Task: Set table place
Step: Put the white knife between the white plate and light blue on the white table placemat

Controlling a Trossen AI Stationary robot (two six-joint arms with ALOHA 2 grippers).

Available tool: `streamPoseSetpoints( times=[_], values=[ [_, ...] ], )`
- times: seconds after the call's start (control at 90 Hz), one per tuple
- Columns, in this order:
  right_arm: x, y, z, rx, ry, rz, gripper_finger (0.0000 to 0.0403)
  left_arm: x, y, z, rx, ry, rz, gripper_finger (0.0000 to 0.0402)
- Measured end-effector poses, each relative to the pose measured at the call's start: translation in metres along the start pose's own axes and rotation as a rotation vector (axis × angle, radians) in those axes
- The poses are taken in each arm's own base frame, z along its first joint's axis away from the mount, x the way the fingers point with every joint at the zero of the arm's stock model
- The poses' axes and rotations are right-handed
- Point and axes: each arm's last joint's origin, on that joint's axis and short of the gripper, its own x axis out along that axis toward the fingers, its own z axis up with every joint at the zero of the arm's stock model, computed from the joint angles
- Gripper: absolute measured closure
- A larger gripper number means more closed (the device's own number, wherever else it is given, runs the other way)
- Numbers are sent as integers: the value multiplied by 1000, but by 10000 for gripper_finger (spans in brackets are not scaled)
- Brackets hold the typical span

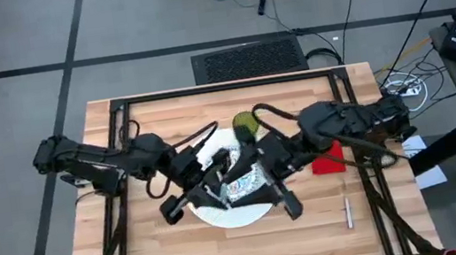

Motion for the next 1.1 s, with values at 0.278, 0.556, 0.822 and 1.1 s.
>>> streamPoseSetpoints(
  times=[0.278,0.556,0.822,1.1],
  values=[
    [-44,30,-5,2,82,-475,244,-20,10,2,132,108,498,388],
    [-49,48,-39,68,34,-968,271,-26,15,5,220,60,886,388],
    [0,43,-80,-121,-42,-1261,275,-22,9,-2,326,94,1114,388],
    [30,24,-83,-24,-138,-1321,263,-15,-6,-3,557,206,1134,389]
  ],
)
